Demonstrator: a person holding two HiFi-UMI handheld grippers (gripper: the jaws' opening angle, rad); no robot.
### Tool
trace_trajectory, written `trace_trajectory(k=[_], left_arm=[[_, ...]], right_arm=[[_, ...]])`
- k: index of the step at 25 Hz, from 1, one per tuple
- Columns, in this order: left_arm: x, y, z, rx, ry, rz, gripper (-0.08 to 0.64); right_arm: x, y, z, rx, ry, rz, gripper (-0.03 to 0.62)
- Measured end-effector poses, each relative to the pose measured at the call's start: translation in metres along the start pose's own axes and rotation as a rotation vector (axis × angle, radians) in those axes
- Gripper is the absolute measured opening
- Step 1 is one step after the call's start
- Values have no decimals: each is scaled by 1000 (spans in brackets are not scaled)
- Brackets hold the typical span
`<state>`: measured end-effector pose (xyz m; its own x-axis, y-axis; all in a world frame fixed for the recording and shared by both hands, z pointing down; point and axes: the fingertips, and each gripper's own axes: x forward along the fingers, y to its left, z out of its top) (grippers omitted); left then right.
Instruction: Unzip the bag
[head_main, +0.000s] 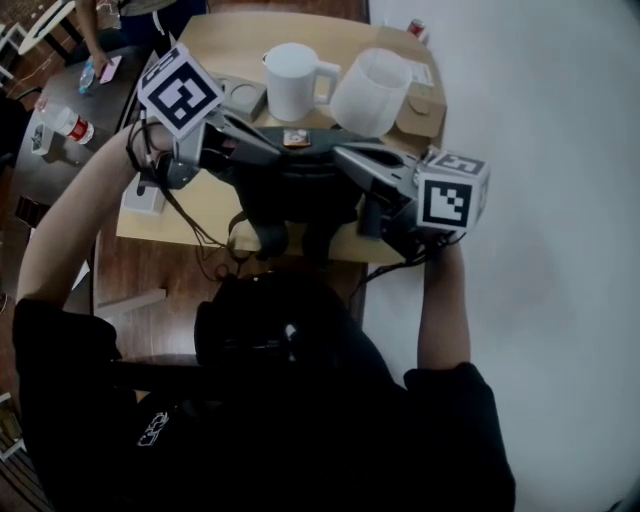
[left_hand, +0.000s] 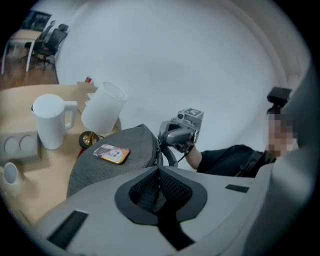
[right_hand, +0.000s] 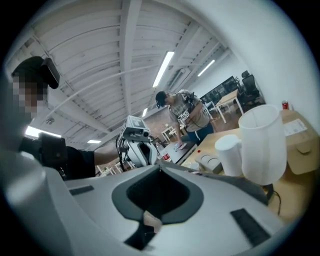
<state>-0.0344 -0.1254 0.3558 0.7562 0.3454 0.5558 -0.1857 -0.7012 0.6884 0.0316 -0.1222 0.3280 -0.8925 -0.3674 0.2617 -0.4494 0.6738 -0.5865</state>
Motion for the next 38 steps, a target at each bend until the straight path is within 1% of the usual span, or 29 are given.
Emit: trace_trajectory(k=[1, 3, 4, 5, 6, 8, 10, 12, 13, 16, 19, 20, 22, 25, 27, 29, 33, 38], left_arm=[[0, -1, 0, -54, -35, -39, 8], [1, -11, 2, -150, -115, -155, 8], [1, -13, 3, -177, -154, -193, 7], [-1, -12, 4, -186, -192, -205, 6], [-3, -9, 5, -181, -231, -198, 6], [-9, -3, 6, -142, -300, -156, 6], [-13, 1, 5, -85, -350, -84, 6], [-17, 3, 9, -37, -411, 0, 6], [-18, 2, 12, -26, -448, 33, 6], [-18, -9, 23, -32, -557, 91, 7], [-15, -11, 26, 0, -586, 193, 6], [-17, -10, 26, 9, -594, 216, 6], [-21, -5, 28, 4, -628, 229, 6], [-23, -4, 25, -12, -701, 210, 6], [-22, -6, 21, -4, -745, 208, 6], [-22, -7, 18, 15, -775, 224, 6], [-23, -8, 16, 37, -792, 238, 6], [-24, -7, 12, 33, -791, 242, 6]], right_arm=[[-1, 0, 0, 0, -19, -13, 9], [-1, -1, 0, 11, -46, -21, 8], [-2, -1, 1, 11, -55, -23, 8], [-3, -1, 1, 15, -65, -26, 8], [-4, -3, 0, 28, -80, -27, 8], [-6, -7, -5, 59, -113, -25, 8], [-5, -7, -4, 51, -134, -39, 8], [-4, -3, 2, 11, -149, -70, 9], [-4, -3, 3, 0, -157, -83, 9], [-4, -5, -1, 18, -176, -90, 9], [-3, -6, -3, 1, -166, -102, 9], [-2, -7, -2, -2, -167, -105, 9], [-2, -9, -1, -6, -178, -117, 9], [-4, -11, 0, -10, -191, -130, 9], [-3, -9, -2, -17, -195, -137, 8], [-3, -8, -4, -23, -207, -144, 8], [-3, -6, -3, -30, -223, -160, 8], [-2, -5, -4, -36, -217, -160, 8]])
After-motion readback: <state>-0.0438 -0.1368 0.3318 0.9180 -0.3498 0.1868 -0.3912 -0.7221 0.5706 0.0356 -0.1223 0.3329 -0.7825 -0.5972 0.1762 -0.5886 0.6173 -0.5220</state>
